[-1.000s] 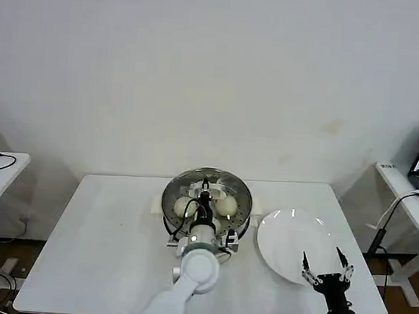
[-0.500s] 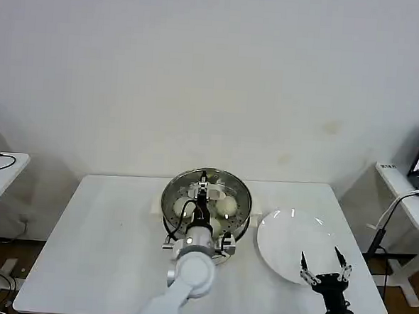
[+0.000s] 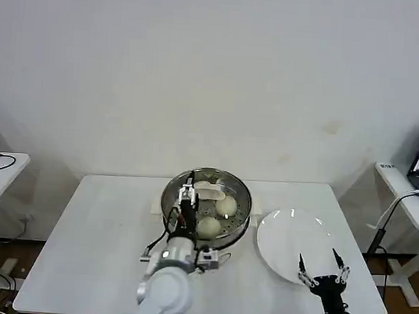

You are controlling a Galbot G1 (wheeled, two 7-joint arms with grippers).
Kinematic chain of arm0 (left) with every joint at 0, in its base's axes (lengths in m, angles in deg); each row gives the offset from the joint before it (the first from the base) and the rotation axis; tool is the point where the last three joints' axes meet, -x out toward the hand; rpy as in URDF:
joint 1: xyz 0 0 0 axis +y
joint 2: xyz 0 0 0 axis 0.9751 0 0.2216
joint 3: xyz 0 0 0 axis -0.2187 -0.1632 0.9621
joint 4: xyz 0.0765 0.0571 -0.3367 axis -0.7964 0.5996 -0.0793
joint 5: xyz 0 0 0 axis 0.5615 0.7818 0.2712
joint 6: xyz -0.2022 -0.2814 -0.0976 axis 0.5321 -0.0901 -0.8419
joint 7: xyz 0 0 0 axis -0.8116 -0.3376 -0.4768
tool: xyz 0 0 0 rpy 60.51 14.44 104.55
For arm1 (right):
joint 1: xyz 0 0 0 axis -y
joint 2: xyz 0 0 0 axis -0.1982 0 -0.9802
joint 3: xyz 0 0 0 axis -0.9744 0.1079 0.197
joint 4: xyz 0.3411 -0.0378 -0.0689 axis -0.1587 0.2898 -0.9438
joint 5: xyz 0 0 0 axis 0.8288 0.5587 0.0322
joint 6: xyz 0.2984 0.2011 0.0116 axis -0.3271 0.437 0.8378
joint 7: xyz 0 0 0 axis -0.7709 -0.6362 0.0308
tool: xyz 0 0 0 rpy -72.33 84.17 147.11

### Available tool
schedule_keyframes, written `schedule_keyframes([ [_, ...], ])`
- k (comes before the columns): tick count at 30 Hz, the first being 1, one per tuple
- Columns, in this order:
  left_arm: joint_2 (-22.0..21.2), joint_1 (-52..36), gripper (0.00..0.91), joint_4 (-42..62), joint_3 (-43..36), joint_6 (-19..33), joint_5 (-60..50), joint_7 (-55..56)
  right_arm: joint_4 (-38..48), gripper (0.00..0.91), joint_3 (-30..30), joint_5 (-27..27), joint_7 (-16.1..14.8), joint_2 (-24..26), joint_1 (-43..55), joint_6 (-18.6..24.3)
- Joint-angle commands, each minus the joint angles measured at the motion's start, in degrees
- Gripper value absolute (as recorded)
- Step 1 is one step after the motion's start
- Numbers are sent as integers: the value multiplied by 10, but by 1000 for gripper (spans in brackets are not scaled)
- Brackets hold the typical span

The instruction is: Take steamed baozi put them in steamer then cover it.

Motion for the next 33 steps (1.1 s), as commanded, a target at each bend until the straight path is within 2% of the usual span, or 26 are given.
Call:
schedule_keyframes([
  [1,60,168,907,-146,168,140,505,199,3,907,0,10,-2,3,-5,9],
  [4,39,217,907,-114,280,282,669,251,3,907,3,11,-3,5,-10,14],
  [5,39,226,907,-112,295,294,693,261,2,907,4,11,-3,6,-12,15],
  [8,29,271,907,-111,374,308,766,282,-1,907,6,13,-3,10,-19,17],
  [11,21,316,907,-111,409,313,832,283,-5,907,6,23,-6,17,-27,19],
  [15,19,379,907,-98,437,352,879,283,-14,907,7,47,-12,33,-39,13],
  [20,16,441,907,-63,443,393,885,290,-15,907,12,67,-18,42,-43,9],
  [26,13,475,907,-16,449,438,886,289,-18,907,21,89,-23,57,-46,-12],
  [33,6,472,907,1,435,442,887,287,-27,907,36,95,-23,54,-48,-22],
])
